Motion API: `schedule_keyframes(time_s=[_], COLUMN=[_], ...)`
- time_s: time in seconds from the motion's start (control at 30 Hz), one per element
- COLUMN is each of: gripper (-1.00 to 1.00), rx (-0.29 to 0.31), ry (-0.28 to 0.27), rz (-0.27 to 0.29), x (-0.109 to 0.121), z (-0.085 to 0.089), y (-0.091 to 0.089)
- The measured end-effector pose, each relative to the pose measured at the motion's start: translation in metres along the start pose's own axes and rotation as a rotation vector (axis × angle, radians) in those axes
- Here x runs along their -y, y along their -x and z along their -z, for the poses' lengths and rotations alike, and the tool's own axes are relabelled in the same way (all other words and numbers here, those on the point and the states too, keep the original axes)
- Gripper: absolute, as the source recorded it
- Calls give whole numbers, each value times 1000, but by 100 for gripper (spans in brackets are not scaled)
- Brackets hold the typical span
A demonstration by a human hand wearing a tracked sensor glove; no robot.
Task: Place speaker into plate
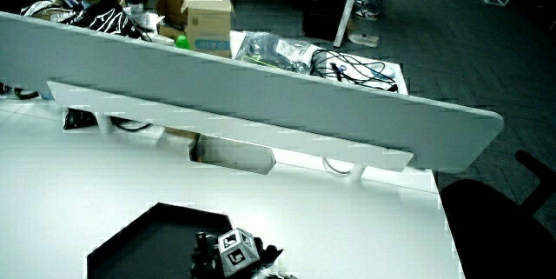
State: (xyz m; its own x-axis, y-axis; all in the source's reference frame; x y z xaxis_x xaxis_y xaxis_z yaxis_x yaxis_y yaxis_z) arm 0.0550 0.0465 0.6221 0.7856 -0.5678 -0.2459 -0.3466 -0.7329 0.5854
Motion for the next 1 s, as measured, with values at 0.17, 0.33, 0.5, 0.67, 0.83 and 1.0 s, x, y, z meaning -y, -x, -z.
schedule_keyframes(time_s=[0.17, 0.33, 0.5, 0.67, 0.83, 1.0], gripper=[0, 0, 0, 0, -12, -41], rx=[27, 64, 65, 64, 64, 15], ry=[87, 177, 232, 268, 320, 345], rz=[-36, -48, -51, -61, -91, -113], x=[-12, -20, -26, -27, -32, -29], z=[18, 34, 41, 45, 44, 52], y=[14, 25, 30, 31, 33, 30])
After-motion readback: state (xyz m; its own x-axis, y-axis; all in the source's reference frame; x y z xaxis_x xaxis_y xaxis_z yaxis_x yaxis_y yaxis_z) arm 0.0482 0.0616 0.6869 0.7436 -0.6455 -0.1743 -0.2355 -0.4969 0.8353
